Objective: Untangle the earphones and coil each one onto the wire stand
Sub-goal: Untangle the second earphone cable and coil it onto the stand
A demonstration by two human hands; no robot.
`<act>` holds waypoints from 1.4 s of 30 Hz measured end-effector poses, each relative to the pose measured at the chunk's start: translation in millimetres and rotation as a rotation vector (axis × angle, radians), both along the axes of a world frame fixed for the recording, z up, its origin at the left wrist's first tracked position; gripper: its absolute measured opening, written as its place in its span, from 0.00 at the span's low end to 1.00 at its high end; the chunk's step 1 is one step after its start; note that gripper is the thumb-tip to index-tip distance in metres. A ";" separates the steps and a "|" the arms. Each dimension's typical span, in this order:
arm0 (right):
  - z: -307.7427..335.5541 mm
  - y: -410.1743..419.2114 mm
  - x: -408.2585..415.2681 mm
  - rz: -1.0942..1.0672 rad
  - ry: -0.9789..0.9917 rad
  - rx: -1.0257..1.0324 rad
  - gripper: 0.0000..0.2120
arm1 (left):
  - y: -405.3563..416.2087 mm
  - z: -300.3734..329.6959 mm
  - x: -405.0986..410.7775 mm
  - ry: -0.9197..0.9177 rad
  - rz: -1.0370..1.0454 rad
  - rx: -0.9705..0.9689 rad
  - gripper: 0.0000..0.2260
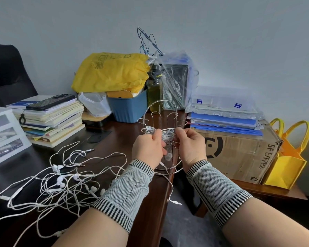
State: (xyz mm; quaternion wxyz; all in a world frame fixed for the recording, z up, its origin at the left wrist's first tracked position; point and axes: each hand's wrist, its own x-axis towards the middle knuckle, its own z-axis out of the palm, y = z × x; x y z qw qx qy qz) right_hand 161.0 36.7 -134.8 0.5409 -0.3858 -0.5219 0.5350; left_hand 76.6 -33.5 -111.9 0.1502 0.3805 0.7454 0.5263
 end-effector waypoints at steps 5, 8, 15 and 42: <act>3.2 0.5 -5.7 -0.019 -0.095 0.035 0.14 | 1.3 1.0 -2.6 0.006 0.029 0.007 0.25; 4.3 2.0 -9.2 -0.037 -0.144 0.033 0.13 | 1.5 -1.0 -5.9 -0.042 0.028 0.015 0.26; 3.9 4.9 -12.8 -0.023 -0.175 -0.009 0.16 | -3.5 -5.1 -8.8 -0.038 0.047 0.024 0.25; -7.2 -23.2 4.5 0.045 -0.405 0.610 0.10 | -26.5 -28.7 3.6 0.598 -0.225 -0.093 0.09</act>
